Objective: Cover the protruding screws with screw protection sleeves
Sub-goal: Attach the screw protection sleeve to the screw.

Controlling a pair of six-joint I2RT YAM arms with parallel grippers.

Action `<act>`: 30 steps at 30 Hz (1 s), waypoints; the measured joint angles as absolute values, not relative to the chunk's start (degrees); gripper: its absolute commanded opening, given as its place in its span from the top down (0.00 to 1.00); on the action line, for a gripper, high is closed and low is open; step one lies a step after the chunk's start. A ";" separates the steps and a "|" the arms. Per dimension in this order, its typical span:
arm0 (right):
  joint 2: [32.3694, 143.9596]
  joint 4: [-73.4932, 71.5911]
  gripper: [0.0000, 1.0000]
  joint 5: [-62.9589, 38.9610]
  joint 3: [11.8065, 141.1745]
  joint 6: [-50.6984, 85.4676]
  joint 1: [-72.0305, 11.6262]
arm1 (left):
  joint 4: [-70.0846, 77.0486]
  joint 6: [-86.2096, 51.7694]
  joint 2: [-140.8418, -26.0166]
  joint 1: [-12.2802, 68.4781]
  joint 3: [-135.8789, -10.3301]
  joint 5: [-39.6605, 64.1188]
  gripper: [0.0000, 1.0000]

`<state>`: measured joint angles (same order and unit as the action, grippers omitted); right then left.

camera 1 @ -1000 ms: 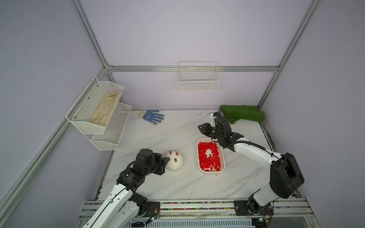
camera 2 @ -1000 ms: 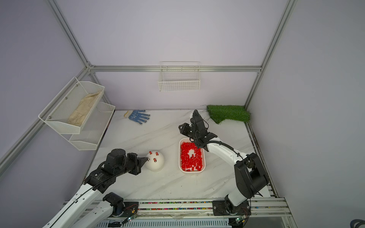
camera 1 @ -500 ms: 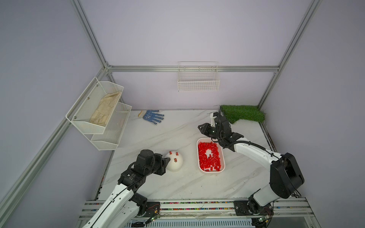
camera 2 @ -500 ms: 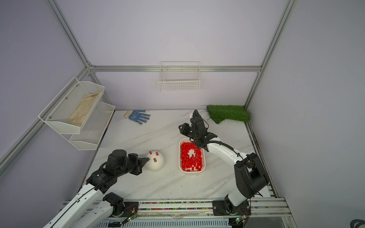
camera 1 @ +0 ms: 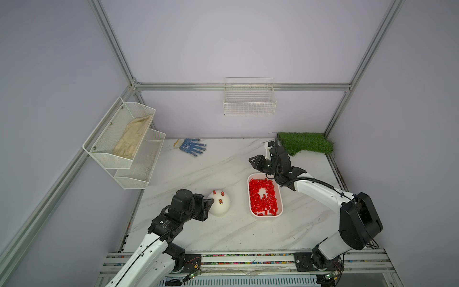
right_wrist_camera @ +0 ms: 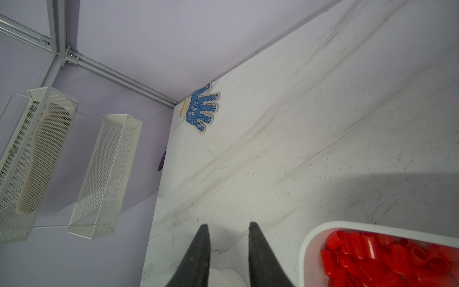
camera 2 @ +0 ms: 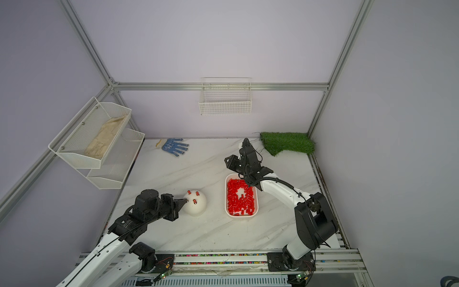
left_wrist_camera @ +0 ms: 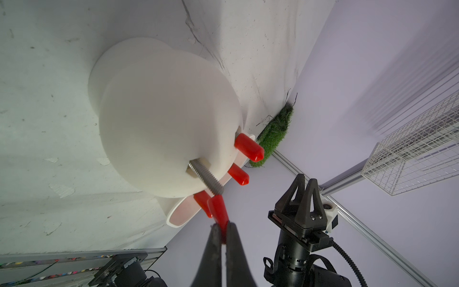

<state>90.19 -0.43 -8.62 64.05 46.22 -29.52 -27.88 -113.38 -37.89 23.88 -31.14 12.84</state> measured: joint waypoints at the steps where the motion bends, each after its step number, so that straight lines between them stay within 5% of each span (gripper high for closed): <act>1: 90.19 -0.43 0.71 -8.64 64.05 46.22 -29.52 | -27.86 -113.38 -37.89 23.70 -31.14 12.84 1.00; 30: 90.19 -0.43 0.71 -8.64 64.05 46.22 -29.52 | -25.67 -113.43 -36.73 21.76 -28.58 14.15 1.00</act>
<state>90.19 -0.43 -8.64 64.05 46.22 -29.52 -25.67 -113.43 -36.73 21.76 -28.58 14.15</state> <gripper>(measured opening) 0.293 0.048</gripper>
